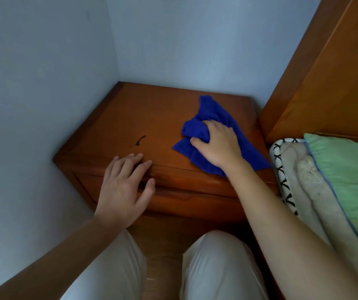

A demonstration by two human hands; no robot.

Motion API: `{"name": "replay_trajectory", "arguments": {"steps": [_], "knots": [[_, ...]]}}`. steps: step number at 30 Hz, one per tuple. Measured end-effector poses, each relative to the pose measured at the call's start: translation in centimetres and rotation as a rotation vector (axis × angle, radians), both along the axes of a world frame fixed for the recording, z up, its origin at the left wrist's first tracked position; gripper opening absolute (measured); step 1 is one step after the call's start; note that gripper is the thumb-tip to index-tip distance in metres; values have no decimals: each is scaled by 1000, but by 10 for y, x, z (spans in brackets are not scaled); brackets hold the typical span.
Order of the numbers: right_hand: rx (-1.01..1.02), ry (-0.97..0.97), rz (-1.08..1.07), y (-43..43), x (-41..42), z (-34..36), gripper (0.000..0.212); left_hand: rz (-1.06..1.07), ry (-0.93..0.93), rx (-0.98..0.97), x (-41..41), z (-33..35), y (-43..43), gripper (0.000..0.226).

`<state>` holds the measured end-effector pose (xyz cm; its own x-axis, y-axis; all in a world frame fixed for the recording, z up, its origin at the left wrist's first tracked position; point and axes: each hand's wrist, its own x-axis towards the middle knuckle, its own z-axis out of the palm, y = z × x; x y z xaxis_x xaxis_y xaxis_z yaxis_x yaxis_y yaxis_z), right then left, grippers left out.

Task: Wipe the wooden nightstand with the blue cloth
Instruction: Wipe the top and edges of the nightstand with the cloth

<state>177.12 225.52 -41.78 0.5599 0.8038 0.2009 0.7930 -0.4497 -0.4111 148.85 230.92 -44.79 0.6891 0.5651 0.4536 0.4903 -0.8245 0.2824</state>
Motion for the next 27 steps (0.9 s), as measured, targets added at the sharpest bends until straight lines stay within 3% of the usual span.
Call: {"name": "replay_trajectory", "arguments": {"steps": [7, 10, 15, 21, 27], "knots": [[-48, -54, 273, -31, -88, 2, 73, -66, 131, 54, -13, 15, 14, 48], [-2, -5, 314, -44, -75, 11, 66, -94, 182, 106, -17, 23, 26, 49], [44, 37, 124, -22, -22, 19, 43, 28, 218, 47, -35, 25, 62, 53], [-139, -8, 2, 63, -18, 10, 77, 54, 136, -23, -26, 29, 71, 52], [-130, -1, 170, 84, -88, 8, 79, -5, 172, -11, -34, 25, 77, 54]]}}
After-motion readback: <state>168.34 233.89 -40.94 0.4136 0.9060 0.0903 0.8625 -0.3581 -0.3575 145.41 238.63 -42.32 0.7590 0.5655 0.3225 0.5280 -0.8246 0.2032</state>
